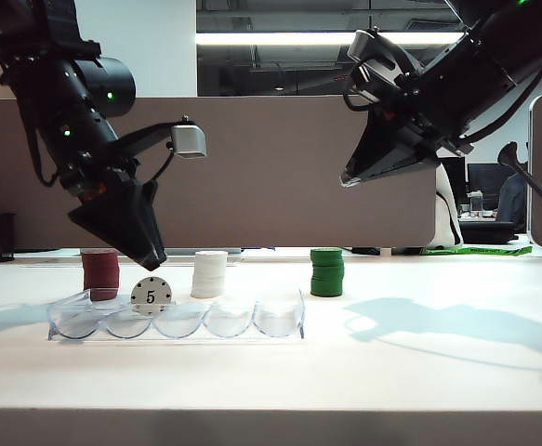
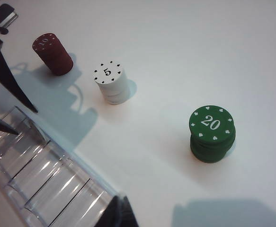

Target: Pick up the chip in the box and place it on the pile of chips with the same color.

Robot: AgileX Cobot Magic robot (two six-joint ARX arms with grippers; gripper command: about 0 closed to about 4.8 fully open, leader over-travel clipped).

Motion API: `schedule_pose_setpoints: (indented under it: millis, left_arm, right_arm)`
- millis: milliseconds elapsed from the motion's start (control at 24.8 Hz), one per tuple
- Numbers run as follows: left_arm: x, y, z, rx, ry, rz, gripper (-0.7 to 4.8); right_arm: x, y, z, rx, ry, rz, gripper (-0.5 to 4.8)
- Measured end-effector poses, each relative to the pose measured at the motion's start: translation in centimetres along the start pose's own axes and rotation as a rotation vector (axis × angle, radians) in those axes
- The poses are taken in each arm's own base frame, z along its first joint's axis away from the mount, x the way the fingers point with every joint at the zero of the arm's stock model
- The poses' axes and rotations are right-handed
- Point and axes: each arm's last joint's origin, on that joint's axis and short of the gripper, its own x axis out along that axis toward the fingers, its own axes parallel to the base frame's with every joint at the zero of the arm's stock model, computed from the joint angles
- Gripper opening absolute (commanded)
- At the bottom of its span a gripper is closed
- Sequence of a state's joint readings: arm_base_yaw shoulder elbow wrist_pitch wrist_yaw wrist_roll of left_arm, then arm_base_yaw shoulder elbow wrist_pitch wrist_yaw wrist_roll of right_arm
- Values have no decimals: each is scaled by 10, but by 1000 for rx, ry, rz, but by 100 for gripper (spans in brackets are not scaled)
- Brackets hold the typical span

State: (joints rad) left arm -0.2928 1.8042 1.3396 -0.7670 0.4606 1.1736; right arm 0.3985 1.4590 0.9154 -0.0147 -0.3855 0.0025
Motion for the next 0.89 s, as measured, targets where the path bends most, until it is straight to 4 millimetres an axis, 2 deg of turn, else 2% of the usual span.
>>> schedule_pose_setpoints:
  millis: [887]
  left_arm:
    - [18, 8, -7, 0, 11, 5, 154]
  right_arm:
    - [0, 0, 0, 1, 1, 12, -6]
